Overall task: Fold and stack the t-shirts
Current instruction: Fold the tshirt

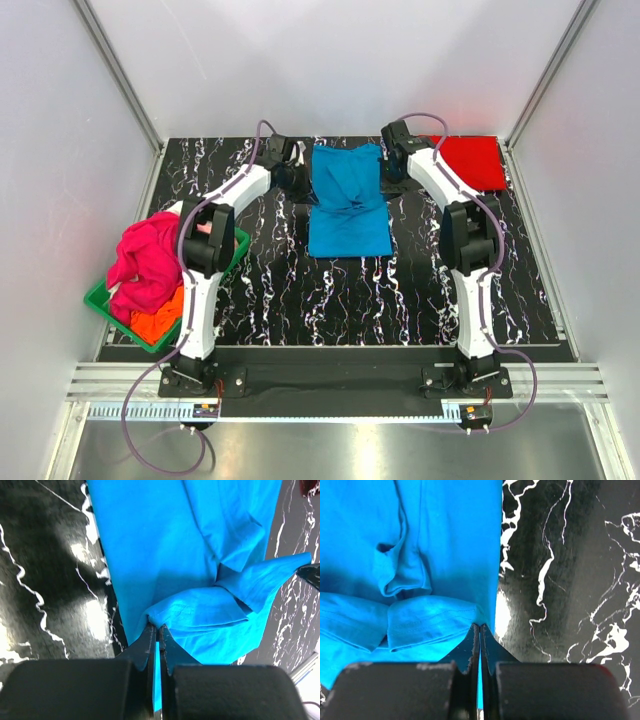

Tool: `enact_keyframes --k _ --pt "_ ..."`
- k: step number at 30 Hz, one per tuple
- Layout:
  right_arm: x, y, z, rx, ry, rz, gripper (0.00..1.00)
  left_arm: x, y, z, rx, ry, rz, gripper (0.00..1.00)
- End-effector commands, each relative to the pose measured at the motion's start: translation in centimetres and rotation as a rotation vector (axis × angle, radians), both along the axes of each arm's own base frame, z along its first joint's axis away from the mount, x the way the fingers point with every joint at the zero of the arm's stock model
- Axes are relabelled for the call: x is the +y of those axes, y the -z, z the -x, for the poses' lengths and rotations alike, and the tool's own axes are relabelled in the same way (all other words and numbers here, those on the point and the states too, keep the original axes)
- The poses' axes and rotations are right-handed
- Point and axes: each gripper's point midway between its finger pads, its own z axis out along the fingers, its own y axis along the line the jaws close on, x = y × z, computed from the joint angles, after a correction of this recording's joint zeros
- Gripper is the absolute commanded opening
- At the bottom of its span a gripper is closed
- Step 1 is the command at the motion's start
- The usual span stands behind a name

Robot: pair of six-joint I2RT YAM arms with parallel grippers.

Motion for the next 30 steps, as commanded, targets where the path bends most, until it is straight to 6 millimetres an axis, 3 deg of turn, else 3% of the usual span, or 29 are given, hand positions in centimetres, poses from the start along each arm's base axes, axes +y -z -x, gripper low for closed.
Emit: enact_keyframes --k 1,3,5,7,9,13,14,16,17,21,25,27,29,30 --pt "-0.1 -1.0 -1.7 -0.048 -0.013 0.004 0.00 -0.2 -1.4 -1.8 -0.050 0.009 0.039 0.06" --pt "-0.1 -1.2 -2.2 -0.059 -0.016 0.004 0.04 -0.3 -1.5 -1.9 -0.054 0.009 0.041 0.14" --pt "0.0 -1.9 -2.7 -0.081 -0.021 -0.002 0.15 0.2 -1.9 -2.2 -0.068 -0.006 0.029 0.28" --pt "0.0 -3.4 -3.1 -0.112 -0.015 -0.011 0.30 0.7 -3.1 -2.3 -0.091 -0.020 0.020 0.32" --pt "0.4 -5.4 -2.8 -0.132 0.000 -0.045 0.33 1.8 -4.8 -2.4 -0.138 -0.046 -0.018 0.37" --pt "1.5 -6.2 -1.0 -0.108 0.016 -0.134 0.27 2.5 -6.4 -1.0 -0.219 -0.061 -0.140 0.37" --pt "2.1 -5.1 0.0 -0.069 0.007 -0.168 0.21 2.0 -6.4 -0.4 -0.213 -0.048 -0.135 0.36" --pt "2.9 -5.2 0.1 -0.086 -0.002 -0.216 0.17 1.2 -6.0 0.4 -0.189 -0.030 -0.091 0.32" --pt "3.1 -4.2 1.0 -0.050 0.000 -0.235 0.14 0.4 -5.8 0.8 -0.175 -0.002 -0.063 0.30" --pt "4.0 -2.6 1.4 -0.019 -0.015 -0.279 0.13 -0.8 -3.5 1.0 -0.124 0.032 -0.047 0.27" --pt "4.5 -1.4 0.3 -0.020 -0.027 -0.282 0.13 -1.8 -1.9 0.7 -0.101 0.046 -0.045 0.27" --pt "4.3 0.0 -0.5 -0.011 -0.022 -0.264 0.13 -1.7 -1.0 -0.1 -0.103 0.039 -0.063 0.27" --pt "4.4 -0.1 -1.7 -0.036 -0.029 -0.254 0.14 -1.1 -0.3 -1.0 -0.112 0.012 -0.095 0.28" --pt "4.4 1.1 -2.0 -0.023 -0.029 -0.244 0.13 -0.9 0.4 -1.5 -0.111 0.000 -0.109 0.28"
